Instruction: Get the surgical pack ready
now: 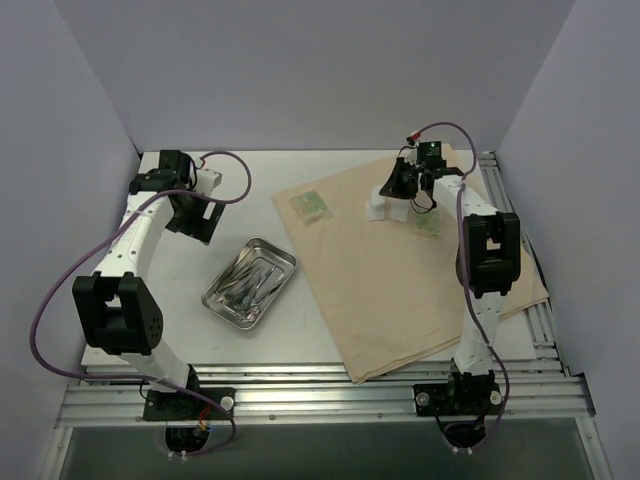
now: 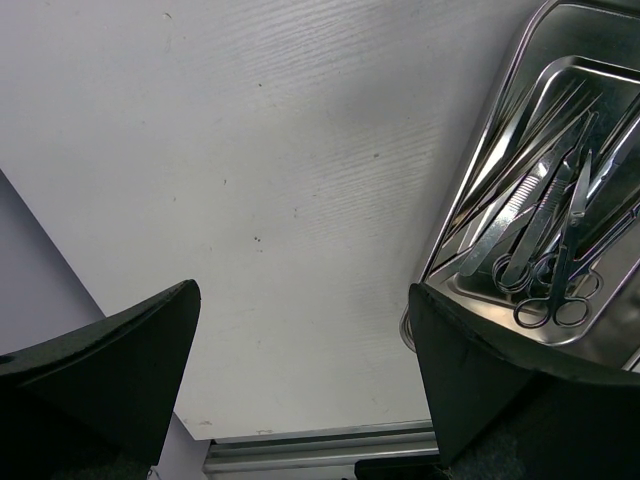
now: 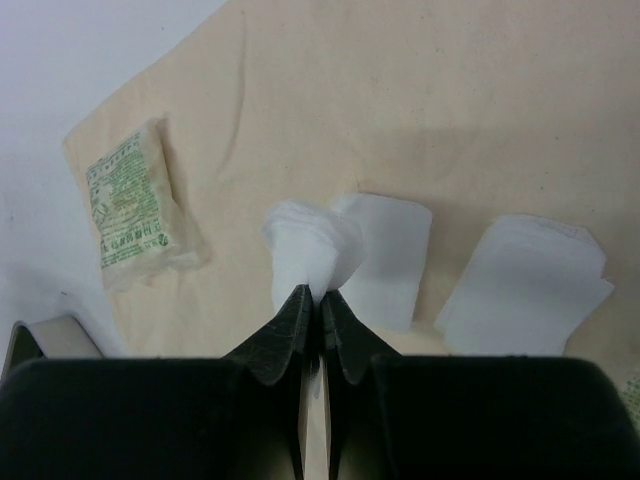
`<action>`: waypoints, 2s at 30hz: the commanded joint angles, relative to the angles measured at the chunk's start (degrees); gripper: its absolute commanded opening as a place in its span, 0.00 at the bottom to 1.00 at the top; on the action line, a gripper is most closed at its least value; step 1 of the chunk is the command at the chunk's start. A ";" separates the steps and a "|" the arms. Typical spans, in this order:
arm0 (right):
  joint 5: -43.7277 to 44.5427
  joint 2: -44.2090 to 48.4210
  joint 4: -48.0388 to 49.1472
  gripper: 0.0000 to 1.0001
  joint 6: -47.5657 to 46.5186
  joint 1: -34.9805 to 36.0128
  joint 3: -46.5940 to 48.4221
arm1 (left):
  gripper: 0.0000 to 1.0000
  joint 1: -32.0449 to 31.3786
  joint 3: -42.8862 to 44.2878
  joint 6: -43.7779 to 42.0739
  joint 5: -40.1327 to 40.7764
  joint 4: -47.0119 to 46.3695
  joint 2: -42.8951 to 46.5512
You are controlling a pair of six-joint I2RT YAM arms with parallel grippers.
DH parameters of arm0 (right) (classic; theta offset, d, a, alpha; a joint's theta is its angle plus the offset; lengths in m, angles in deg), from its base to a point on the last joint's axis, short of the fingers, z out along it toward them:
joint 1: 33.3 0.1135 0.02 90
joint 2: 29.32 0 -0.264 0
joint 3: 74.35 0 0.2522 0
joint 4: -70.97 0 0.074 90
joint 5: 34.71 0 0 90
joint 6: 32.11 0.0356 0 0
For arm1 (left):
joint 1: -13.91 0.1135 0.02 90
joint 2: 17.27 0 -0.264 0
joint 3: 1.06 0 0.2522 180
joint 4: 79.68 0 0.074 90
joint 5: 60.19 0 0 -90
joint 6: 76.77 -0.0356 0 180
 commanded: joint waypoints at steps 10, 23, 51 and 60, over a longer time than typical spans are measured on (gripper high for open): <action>-2.31 -5.04 3.85 0.00 1.98 0.61 -0.93 | 0.95 -0.29 0.54 -0.08 1.32 -1.00 1.71; 4.45 -7.51 -0.09 0.17 -0.64 0.79 0.55 | 0.95 -0.29 0.37 -0.09 1.58 -0.91 1.70; 5.26 -10.14 -1.77 0.34 0.05 1.40 2.05 | 0.95 -0.29 -0.07 -0.26 1.32 -1.00 1.97; 0.42 -11.73 2.18 0.31 2.51 2.02 -0.06 | 0.95 -0.29 -0.07 -0.26 1.32 -1.00 1.88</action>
